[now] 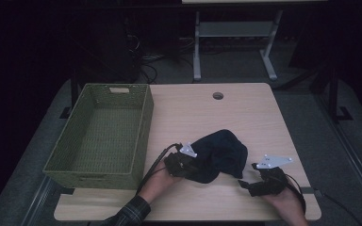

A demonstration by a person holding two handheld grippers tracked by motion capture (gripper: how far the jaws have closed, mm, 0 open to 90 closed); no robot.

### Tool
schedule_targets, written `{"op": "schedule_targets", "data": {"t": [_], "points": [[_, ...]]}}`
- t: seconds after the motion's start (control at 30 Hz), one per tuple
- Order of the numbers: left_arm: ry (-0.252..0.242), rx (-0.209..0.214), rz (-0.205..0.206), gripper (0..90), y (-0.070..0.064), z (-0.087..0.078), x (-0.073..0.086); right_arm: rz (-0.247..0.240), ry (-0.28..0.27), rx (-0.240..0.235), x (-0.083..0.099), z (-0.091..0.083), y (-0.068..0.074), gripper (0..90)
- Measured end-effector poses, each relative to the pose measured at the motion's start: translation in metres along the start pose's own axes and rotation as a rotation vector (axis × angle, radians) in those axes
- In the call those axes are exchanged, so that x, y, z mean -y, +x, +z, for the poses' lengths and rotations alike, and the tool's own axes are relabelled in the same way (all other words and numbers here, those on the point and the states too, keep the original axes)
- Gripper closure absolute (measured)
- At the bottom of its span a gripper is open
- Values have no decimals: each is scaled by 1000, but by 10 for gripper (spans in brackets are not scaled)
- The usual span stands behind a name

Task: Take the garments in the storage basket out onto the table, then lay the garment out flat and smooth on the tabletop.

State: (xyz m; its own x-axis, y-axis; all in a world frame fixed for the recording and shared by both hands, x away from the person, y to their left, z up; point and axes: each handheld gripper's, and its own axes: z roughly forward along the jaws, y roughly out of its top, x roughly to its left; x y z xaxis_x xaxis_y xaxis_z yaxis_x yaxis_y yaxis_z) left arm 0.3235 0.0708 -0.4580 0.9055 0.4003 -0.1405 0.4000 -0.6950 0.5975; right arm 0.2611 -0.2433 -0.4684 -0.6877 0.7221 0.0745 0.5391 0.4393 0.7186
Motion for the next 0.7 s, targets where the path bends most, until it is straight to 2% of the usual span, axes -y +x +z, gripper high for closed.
{"op": "schedule_targets", "data": {"t": [0.07, 0.1, 0.13, 0.27, 0.3, 0.53, 0.63, 0.7], "points": [[-5, -1, -9, 874, 0, 0, 0, -6, -13, -13, 0, -2, 0, 159], [8, -2, -8, 874, 0, 0, -1, 5, -35, -42, 1, -4, 1, 169], [8, -2, -8, 874, 0, 0, -1, 5, -35, -42, 1, -4, 1, 169], [7, -9, -13, 874, -1, 0, -1, 7, -63, -77, -1, -5, 4, 224], [8, -8, -13, 874, -1, 0, -1, 21, -81, -99, -2, -6, 4, 246], [10, -2, -9, 874, 0, 0, -1, 19, -103, -145, -8, 0, 7, 335], [5, 0, -16, 874, 0, 0, -1, 34, -104, -157, -10, 5, 5, 366], [5, 1, -16, 874, 0, 0, -1, 67, -128, -178, -12, 7, 2, 440]]}}
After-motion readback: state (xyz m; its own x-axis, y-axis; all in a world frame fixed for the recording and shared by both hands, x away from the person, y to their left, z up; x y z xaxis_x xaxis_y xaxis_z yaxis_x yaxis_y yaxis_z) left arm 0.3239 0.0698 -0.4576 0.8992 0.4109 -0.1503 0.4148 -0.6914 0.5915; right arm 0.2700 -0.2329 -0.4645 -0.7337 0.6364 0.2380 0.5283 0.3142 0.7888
